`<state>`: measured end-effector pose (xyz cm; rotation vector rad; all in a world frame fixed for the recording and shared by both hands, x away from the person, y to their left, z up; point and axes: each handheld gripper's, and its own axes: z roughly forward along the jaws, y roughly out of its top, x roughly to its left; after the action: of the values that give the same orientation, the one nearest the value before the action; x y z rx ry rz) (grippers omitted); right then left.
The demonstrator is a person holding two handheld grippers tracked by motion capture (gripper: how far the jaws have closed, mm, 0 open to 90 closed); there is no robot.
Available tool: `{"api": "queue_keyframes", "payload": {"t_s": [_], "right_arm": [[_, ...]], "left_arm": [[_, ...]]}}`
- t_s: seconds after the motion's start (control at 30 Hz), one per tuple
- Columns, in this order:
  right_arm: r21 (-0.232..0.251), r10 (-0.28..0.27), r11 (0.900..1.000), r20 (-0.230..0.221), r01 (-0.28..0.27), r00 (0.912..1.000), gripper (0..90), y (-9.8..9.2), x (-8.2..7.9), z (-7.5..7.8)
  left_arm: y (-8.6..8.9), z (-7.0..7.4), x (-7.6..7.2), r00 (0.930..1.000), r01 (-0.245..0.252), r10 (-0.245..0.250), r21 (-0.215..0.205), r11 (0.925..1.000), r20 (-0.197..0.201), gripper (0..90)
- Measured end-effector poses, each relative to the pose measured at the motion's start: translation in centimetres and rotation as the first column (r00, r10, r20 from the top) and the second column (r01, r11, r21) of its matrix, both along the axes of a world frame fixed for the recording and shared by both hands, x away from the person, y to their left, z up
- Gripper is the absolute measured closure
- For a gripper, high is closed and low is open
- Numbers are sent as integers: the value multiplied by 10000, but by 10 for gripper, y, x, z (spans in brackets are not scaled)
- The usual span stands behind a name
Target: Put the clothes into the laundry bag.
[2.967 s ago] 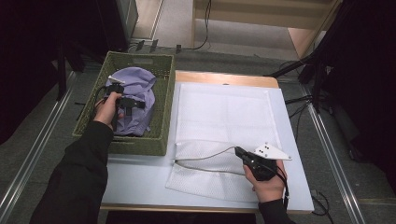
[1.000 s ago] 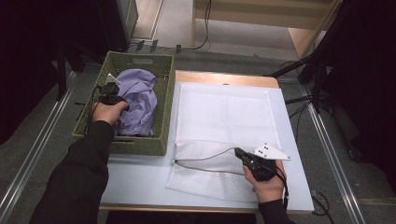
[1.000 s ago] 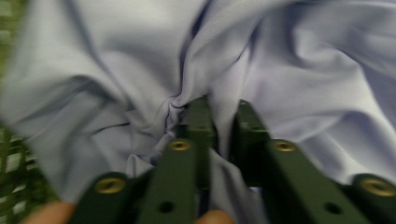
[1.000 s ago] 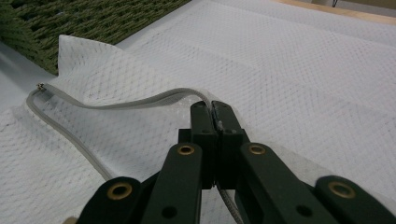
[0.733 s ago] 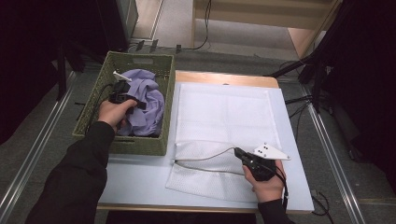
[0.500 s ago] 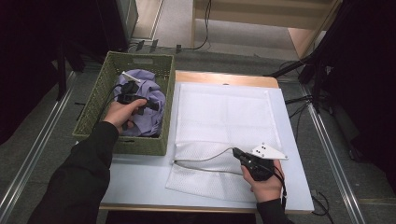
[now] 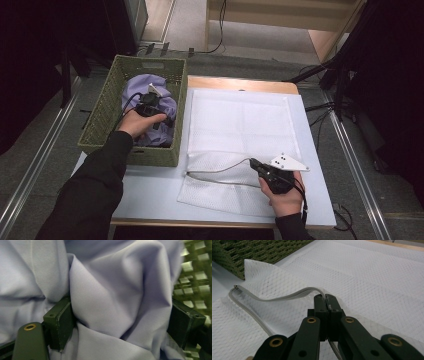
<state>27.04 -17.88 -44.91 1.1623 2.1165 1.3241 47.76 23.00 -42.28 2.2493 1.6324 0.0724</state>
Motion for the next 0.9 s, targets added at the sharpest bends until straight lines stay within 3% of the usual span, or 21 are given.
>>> {"api": "queue_keyframes", "payload": {"t_s": [0.03, 0.07, 0.1, 0.13, 0.2, 0.3, 0.43, 0.47, 0.6, 0.67, 0.73, 0.87, 0.9], "right_arm": [[-4, 2, 10000, -18, -2, 10000, 900, 0, 0, 0], [1, -4, 10000, -6, 4, 10000, 900, 0, -1, 0], [-8, -22, 10000, -2, 22, 10000, 900, 0, -1, 0], [-11, -27, 10000, 11, 27, 10000, 900, -1, -1, 0], [-14, -15, 10000, 3, 15, 10000, 900, -1, -1, 0], [23, -50, 10000, -6, 50, 10000, 900, -2, -1, 0], [0, -44, 10000, 6, 44, 10000, 900, -3, -1, 0], [0, -45, 10000, 5, 45, 10000, 900, -3, -1, 0], [12, -37, 10000, -7, 37, 10000, 900, -2, -1, 0], [-3, -22, 10000, -2, 22, 10000, 900, -2, 0, 0], [-19, 0, 10000, -27, 0, 10000, 900, 0, 0, 0], [-56, 21, 10000, -5, -21, 10000, 900, 1, 0, 0], [-44, 16, 10000, -2, -16, 10000, 900, 1, -1, 0]], "left_arm": [[0, 0, 0, 10000, -21, 19, 361, 9993, 56, 183], [-2, -2, 0, 9994, -260, 223, 1546, 9876, 254, 146], [-2, -5, 1, 9986, -490, 425, 2364, 9704, 325, 63], [0, -6, 2, 9974, -723, 685, 2542, 9644, 241, 21], [7, -8, 4, 9938, -1070, 1112, 2235, 9688, -62, 0], [10, -8, 5, 9900, -1361, 1408, 2170, 9666, -67, 0], [12, -10, 6, 9895, -1396, 1444, 2063, 9685, -85, 0], [11, -10, 5, 9916, -1236, 1287, 1996, 9720, -123, 0], [6, -3, 1, 9979, -640, 639, 1772, 9821, 62, 185], [1, 0, -2, 9996, -156, 110, 1743, 9846, 273, 364], [-1, 2, -4, 9991, 148, -209, 1614, 9868, 362, 475], [2, 5, -4, 9986, 275, -329, 1284, 9913, 403, 733], [3, 7, -4, 9989, 218, -257, 995, 9948, 383, 765]]}}
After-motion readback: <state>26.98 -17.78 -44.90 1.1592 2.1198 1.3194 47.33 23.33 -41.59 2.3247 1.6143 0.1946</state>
